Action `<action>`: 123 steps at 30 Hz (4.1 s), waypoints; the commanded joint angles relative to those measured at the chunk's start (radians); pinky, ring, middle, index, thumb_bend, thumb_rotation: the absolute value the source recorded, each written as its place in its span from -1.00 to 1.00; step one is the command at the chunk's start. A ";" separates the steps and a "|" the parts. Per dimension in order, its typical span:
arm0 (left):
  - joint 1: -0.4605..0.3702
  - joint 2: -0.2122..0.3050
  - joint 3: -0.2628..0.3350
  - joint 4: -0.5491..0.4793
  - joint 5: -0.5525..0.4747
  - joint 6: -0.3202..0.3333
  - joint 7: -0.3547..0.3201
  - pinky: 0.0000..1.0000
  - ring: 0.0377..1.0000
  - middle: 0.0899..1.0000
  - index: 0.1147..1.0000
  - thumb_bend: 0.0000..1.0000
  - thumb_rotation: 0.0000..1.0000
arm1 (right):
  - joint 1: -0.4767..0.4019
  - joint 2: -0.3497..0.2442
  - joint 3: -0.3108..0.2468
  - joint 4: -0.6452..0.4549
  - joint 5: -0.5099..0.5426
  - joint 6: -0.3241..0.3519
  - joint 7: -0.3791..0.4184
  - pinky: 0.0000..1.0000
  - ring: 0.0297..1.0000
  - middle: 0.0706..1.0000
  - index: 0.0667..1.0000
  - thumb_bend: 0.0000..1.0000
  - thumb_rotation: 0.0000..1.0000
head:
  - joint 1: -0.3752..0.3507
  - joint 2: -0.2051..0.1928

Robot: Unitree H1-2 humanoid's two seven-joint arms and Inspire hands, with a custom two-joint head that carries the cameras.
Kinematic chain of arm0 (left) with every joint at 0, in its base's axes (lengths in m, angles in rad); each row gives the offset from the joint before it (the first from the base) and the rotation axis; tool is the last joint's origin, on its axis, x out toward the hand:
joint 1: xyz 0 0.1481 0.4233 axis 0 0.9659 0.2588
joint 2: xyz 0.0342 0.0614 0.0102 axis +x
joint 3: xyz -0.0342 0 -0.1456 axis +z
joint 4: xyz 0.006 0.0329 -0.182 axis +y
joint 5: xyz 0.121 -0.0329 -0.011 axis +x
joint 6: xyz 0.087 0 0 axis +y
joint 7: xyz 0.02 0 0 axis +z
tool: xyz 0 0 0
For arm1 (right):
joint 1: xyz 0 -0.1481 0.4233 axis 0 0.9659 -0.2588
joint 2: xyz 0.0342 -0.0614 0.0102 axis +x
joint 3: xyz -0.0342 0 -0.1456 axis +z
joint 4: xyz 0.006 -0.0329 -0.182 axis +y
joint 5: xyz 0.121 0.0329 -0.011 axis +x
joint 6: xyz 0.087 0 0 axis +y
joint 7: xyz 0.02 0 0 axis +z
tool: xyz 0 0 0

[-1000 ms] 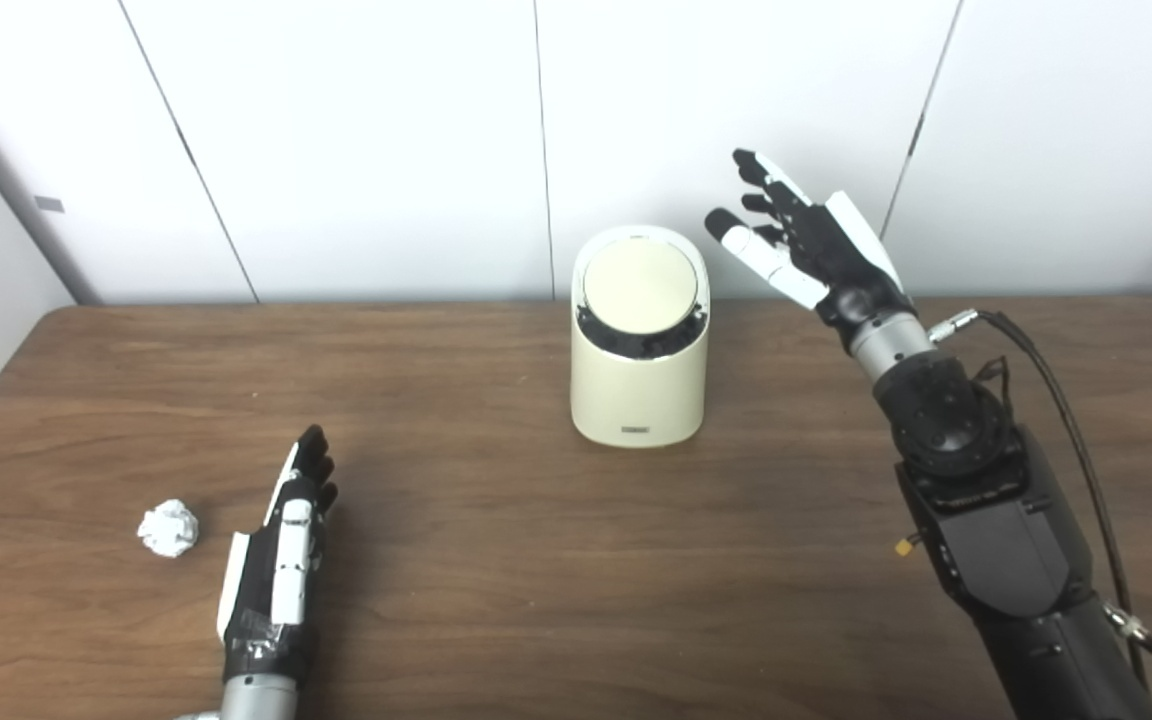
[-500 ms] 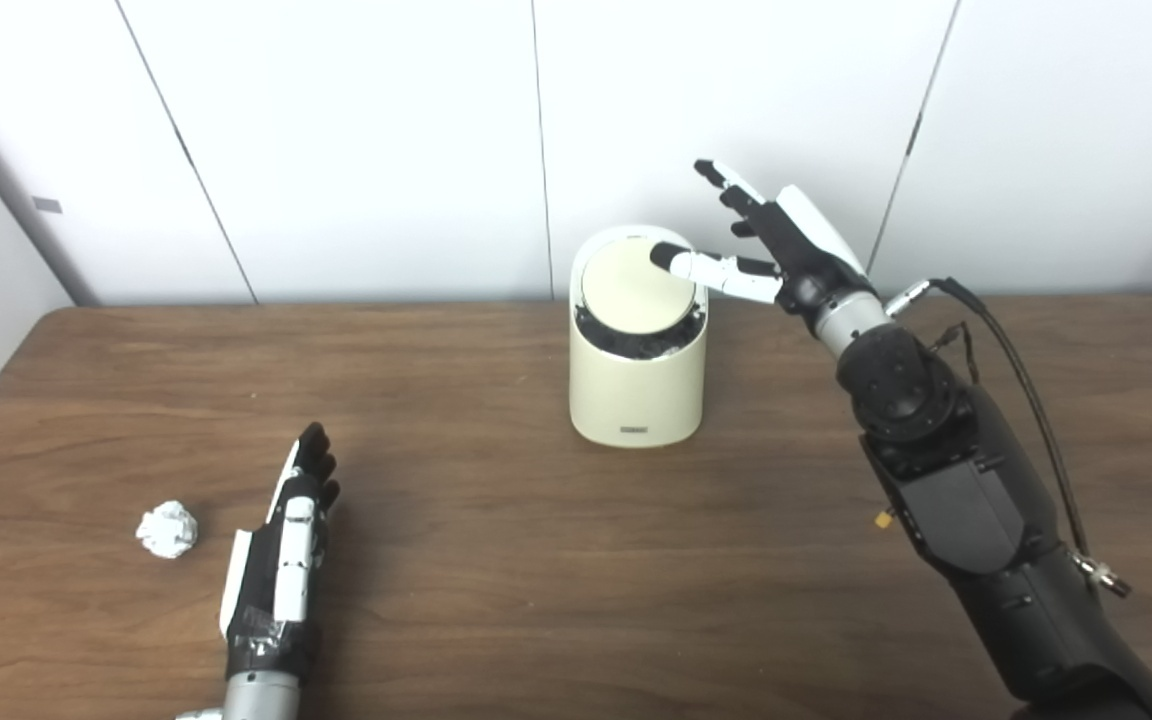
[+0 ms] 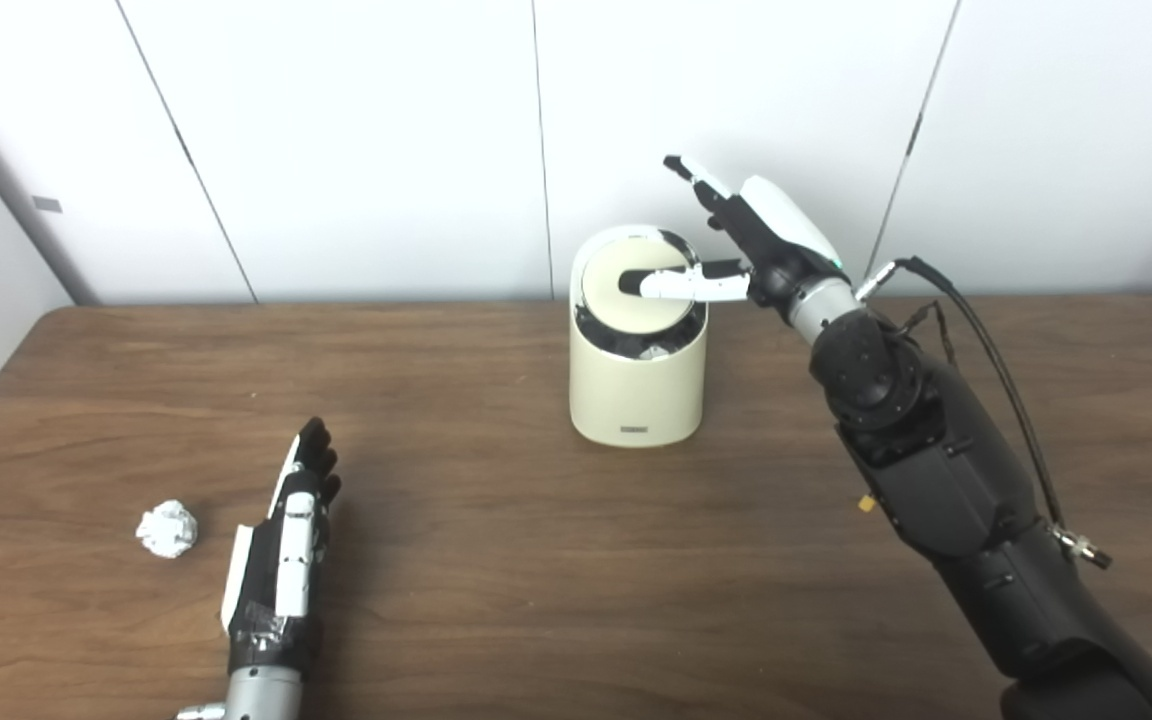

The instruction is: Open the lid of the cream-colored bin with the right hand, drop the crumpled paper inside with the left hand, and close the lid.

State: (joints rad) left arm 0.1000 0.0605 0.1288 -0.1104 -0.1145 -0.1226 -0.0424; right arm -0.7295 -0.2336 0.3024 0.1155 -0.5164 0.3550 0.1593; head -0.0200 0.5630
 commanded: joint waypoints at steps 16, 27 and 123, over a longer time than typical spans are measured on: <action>0.009 -0.026 -0.016 0.047 0.003 -0.018 0.008 1.00 1.00 1.00 0.98 -0.28 0.98 | -0.091 -0.019 0.003 0.078 -0.075 -0.083 -0.041 0.76 0.92 0.91 0.91 0.38 -0.18 | -0.002 0.011; 0.011 -0.018 -0.018 0.043 -0.001 -0.016 0.001 1.00 1.00 1.00 0.99 -0.31 0.99 | -0.089 -0.028 -0.002 0.122 -0.087 -0.115 -0.070 0.71 0.92 0.91 0.90 0.38 -0.22 | -0.004 0.015; -0.015 -0.011 -0.040 0.115 0.065 -0.024 0.001 1.00 0.98 0.96 0.93 -0.37 0.01 | -0.017 0.014 -0.213 -0.050 0.110 0.011 -0.004 0.78 0.88 0.87 0.79 0.15 1.00 | -0.013 -0.002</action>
State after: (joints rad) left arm 0.0590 0.0590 0.1011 -0.0680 -0.0501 -0.1306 -0.0446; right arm -0.7109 -0.2220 0.1090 0.1029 -0.4300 0.3568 0.1610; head -0.0307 0.5599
